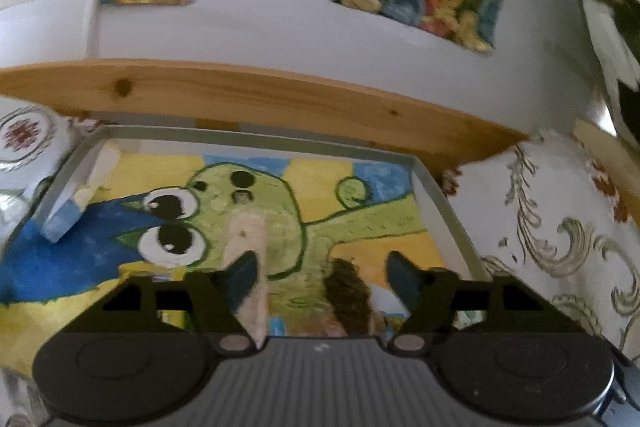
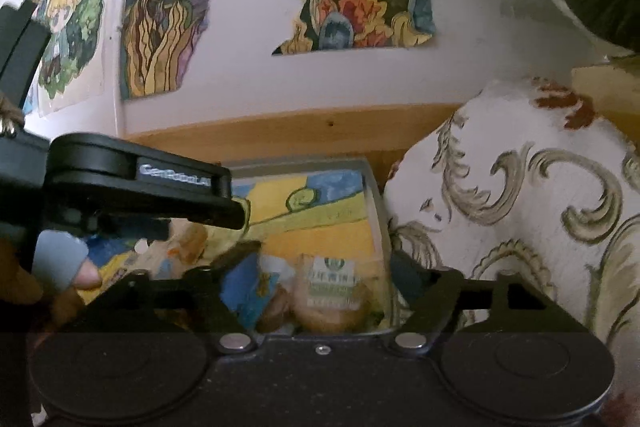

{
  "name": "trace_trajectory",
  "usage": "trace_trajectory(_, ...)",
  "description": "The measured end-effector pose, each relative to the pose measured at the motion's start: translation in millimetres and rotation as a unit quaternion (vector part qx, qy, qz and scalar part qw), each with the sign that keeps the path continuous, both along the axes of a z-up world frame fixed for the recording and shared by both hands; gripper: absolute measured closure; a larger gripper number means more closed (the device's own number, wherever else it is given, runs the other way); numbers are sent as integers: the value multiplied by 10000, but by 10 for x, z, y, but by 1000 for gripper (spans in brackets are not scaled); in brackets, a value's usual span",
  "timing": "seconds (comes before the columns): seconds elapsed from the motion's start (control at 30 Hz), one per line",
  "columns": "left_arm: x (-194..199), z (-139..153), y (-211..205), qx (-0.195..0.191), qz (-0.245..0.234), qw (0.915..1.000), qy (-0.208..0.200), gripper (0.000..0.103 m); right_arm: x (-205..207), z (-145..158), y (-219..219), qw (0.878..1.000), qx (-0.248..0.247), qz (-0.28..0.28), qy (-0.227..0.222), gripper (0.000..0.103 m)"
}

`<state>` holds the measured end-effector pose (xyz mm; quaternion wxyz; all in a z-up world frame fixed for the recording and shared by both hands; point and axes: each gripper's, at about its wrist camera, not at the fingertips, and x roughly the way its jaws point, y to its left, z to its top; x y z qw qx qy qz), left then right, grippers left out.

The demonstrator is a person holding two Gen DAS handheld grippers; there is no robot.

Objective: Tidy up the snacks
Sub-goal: 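Open both tools to release the cake and dried meat into the tray, then withdraw both open tools from the tray back over the remaining snacks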

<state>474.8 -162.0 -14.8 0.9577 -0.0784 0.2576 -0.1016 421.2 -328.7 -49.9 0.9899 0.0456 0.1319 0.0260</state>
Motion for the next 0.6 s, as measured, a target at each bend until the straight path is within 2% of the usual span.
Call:
trace_trajectory(0.07,-59,51,79,-155,121,9998,2,18,-50,70,-11,10000,6,-54,-73,15)
trace_trajectory(0.17,-181,160,168,-168,360,9992,-108,11,-135,186,-35,9997,38,-165,-147,4)
trace_trajectory(0.27,-380,290,285,-153,688,9969,-359,2,-267,320,-73,9994,137,-216,-241,2)
trace_trajectory(0.6,-1067,668,595,-85,1255,9893,-732,0,-851,841,79,9973,1,121,-730,1)
